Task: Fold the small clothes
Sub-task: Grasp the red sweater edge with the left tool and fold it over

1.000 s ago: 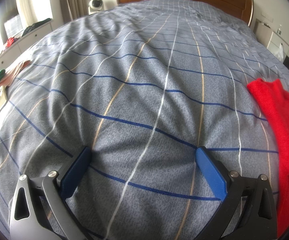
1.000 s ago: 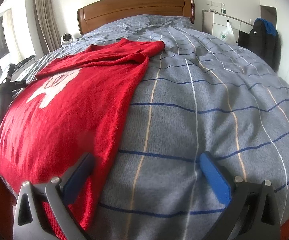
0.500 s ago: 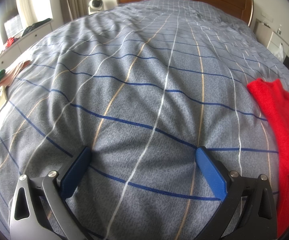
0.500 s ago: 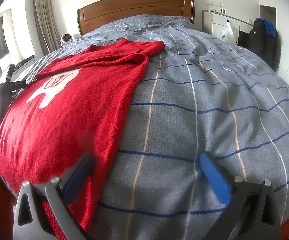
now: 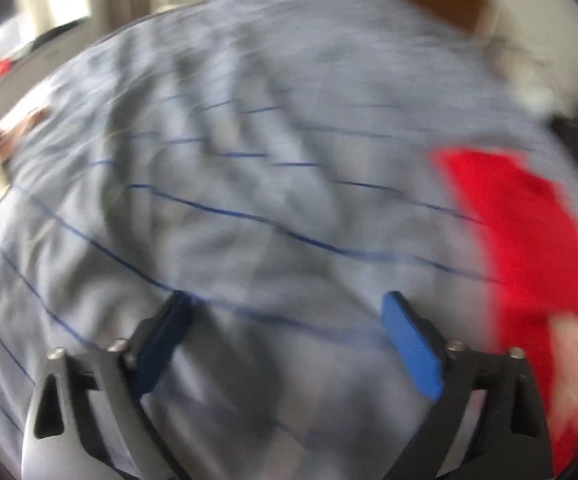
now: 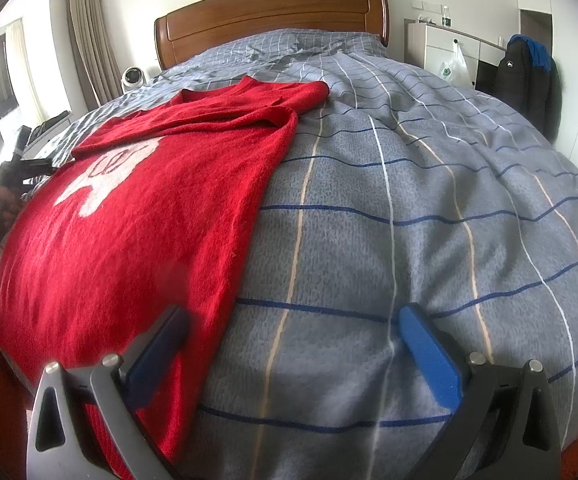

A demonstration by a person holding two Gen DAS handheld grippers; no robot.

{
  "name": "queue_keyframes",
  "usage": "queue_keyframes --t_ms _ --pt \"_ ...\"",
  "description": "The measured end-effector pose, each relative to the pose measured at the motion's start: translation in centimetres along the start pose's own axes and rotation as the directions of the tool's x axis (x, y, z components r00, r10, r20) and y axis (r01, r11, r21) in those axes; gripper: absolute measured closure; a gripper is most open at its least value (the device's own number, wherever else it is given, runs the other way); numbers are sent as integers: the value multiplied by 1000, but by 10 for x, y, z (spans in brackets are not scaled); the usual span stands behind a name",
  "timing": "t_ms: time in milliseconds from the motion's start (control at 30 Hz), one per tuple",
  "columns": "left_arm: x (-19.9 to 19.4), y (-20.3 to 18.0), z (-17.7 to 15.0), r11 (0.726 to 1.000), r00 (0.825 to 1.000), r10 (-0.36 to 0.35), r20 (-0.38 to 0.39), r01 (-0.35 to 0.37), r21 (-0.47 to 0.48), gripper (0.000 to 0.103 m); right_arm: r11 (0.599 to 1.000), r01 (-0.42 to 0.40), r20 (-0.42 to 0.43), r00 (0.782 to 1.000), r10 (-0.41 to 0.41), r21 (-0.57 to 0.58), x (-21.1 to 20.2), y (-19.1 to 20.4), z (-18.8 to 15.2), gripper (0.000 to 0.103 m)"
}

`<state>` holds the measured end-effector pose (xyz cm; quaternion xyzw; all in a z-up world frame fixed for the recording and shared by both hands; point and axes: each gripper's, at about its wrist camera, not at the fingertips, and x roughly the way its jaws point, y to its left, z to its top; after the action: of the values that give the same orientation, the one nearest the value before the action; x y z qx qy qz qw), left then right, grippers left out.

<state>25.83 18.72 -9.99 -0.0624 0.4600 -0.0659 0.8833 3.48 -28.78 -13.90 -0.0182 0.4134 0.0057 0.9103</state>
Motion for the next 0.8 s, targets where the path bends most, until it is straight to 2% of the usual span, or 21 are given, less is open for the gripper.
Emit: queue_keyframes --t_ms 33,67,100,133,200,267,300,367,400,433,500,667,800 --pt "-15 -19 -9 994 996 -88 15 87 72 8 1000 -1 1 1000 1 1 0 0 0 0" --pt "-26 -39 -17 979 991 -135 21 130 155 6 1000 0 2 1000 0 0 0 0 0 0" --pt "-32 -57 -25 963 989 -144 23 135 232 3 1000 0 2 1000 0 -2 0 0 0 0" --pt "-33 -83 -34 936 992 -121 23 106 335 3 1000 -1 2 1000 1 -2 0 0 0 0" --pt "-22 -110 -37 911 996 -83 18 69 408 5 1000 -5 2 1000 5 1 1 -1 1 0" --pt "-5 -123 -30 911 999 -42 21 30 410 15 1000 -7 1 1000 7 6 1 -1 2 0" --pt "4 -125 -25 918 1000 -16 20 7 397 22 1000 -7 1 1000 7 7 0 -1 2 0" --pt "22 -120 -15 937 999 41 32 -49 345 49 1000 -9 0 1000 9 9 0 -2 2 0" --pt "27 -110 -13 955 999 26 33 -34 293 90 1000 -9 0 1000 9 11 0 -2 2 0" --pt "26 -99 -14 971 999 -19 28 11 239 100 1000 -9 0 1000 9 12 -1 -2 1 0" --pt "23 -84 -20 983 996 -57 62 45 178 101 1000 -9 0 1000 9 9 -3 -2 0 0" --pt "22 -86 -37 982 994 -27 103 7 188 101 1000 -13 0 1000 13 0 -2 -3 -1 0" --pt "14 -94 -46 971 993 23 119 -51 234 97 1000 -13 -1 1000 13 1 -1 -3 0 0"
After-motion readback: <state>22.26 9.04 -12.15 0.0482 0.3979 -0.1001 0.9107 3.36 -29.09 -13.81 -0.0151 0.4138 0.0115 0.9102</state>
